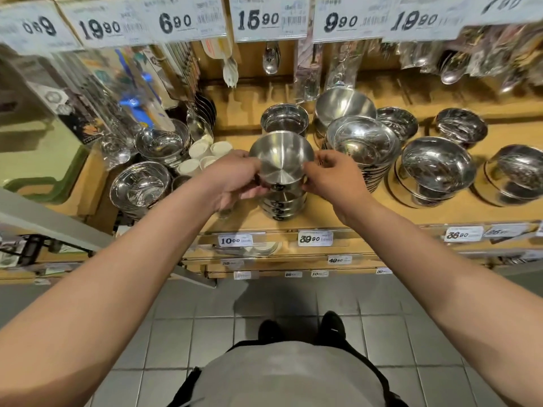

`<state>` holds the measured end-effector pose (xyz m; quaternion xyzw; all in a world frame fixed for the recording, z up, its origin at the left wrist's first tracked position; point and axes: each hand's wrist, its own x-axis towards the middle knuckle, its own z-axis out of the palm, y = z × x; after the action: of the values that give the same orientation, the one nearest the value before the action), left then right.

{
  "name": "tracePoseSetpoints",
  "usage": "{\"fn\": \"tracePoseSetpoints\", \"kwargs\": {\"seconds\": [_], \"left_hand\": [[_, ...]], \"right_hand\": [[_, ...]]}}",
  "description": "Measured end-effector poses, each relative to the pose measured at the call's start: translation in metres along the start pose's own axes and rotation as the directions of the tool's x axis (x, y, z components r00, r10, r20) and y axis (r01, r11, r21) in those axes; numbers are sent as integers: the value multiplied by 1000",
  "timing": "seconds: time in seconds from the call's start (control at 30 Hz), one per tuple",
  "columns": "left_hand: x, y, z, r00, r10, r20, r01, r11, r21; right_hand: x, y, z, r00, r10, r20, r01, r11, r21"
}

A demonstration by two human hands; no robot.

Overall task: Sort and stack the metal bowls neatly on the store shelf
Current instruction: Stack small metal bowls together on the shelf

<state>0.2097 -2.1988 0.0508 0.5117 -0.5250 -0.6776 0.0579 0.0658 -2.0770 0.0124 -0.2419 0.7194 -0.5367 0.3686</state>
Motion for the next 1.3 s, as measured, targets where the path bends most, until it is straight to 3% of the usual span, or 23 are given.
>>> {"fn": "tracePoseSetpoints", "kwargs": {"seconds": [0.07,0.1,0.17,0.23,0.47,0.7,1.3], "left_hand": [[5,-2,0,996,59,-61,-49,988,147],[8,-3,-2,985,141,-100,-101,939,330],[11,-4,-4,939,322,-123,-164,729,665],[10,-4,-4,919,379,-112,-175,645,744],[21,-14,-2,890,436,-132,-222,668,710],[31,-15,-7,887,440,-140,-262,729,633],[27,-19,-5,913,392,-112,-262,774,577]], "right_hand": [[1,5,1,1000,-11,-12,11,1000,1],[2,7,2,1000,-9,-19,9,1000,-3],[4,10,5,999,5,-36,-6,1000,-24],[6,13,6,998,19,-53,-22,997,-67],[13,19,11,995,45,-85,-61,979,-192],[13,20,13,992,78,-101,-95,981,-171],[11,19,11,992,86,-96,-103,978,-184]]}}
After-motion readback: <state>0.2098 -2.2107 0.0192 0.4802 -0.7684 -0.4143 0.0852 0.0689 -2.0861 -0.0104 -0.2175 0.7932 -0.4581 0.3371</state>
